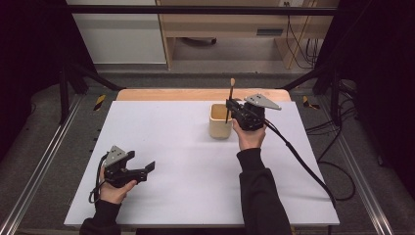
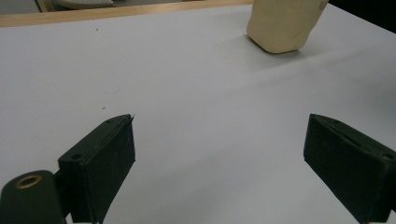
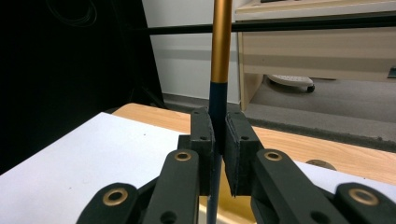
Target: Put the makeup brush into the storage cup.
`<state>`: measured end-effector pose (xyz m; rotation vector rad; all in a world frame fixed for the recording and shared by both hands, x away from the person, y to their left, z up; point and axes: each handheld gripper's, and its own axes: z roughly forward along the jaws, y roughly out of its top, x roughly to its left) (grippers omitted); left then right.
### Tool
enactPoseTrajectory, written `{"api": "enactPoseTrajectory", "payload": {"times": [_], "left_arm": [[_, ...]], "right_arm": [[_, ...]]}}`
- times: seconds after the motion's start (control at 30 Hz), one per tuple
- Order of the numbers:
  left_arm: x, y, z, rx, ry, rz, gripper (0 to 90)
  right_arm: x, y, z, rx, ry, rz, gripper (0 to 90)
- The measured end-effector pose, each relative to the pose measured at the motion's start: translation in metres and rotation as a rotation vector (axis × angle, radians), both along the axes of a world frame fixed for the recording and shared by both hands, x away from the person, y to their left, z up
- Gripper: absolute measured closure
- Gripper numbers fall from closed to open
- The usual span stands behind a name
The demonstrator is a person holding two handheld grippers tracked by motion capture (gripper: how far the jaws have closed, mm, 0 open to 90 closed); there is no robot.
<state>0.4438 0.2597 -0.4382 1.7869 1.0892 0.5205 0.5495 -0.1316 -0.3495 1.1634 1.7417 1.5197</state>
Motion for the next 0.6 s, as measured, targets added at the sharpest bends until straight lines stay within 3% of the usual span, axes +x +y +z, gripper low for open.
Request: {"api": "enactPoseTrajectory", "payload": {"times": [0.27, 0.6], "left_arm": [[0.000, 0.001, 0.000, -0.003, 0.001, 0.003, 8.5], [0.000, 0.001, 0.000, -0.002, 0.000, 0.004, 8.5]], "right_arm": [[0.013, 0.004, 0.004, 0.001, -0.008, -0.018, 83.2], [0.029, 0.006, -0.003, 0.005, 0.002, -0.042, 83.2]]}}
